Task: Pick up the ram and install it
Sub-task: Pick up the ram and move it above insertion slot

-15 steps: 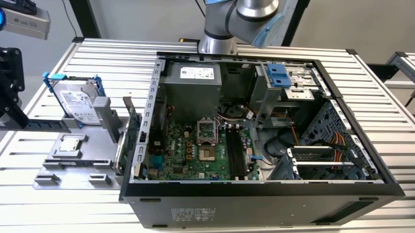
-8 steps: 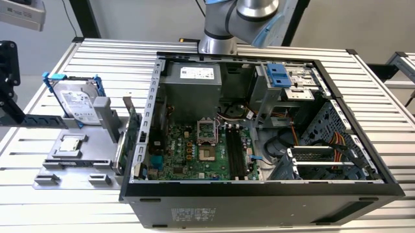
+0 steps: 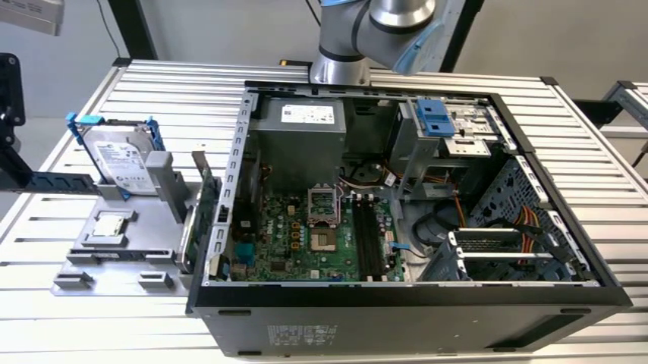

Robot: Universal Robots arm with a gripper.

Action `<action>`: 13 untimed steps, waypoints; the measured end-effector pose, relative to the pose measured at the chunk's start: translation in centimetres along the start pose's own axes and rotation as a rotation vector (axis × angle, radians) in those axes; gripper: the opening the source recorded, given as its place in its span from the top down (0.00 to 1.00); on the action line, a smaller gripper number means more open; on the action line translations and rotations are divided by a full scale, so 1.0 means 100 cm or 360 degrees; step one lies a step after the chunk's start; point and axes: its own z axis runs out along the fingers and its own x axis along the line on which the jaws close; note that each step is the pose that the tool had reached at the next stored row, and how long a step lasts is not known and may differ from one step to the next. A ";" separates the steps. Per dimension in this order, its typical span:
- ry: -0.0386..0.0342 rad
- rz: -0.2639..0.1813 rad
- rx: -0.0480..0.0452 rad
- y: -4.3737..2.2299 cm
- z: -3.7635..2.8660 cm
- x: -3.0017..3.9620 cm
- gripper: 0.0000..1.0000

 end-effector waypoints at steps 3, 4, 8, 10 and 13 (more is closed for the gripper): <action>0.0000 0.0000 0.0000 0.0000 -0.0006 0.0000 1.00; 0.0000 0.0000 0.0000 0.0000 -0.0006 0.0000 1.00; 0.0000 0.0000 0.0000 -0.0040 -0.0007 -0.0002 1.00; 0.0000 0.0000 -0.0001 -0.0095 -0.0007 -0.0004 1.00; 0.0000 0.0000 -0.0002 -0.0165 -0.0005 -0.0007 1.00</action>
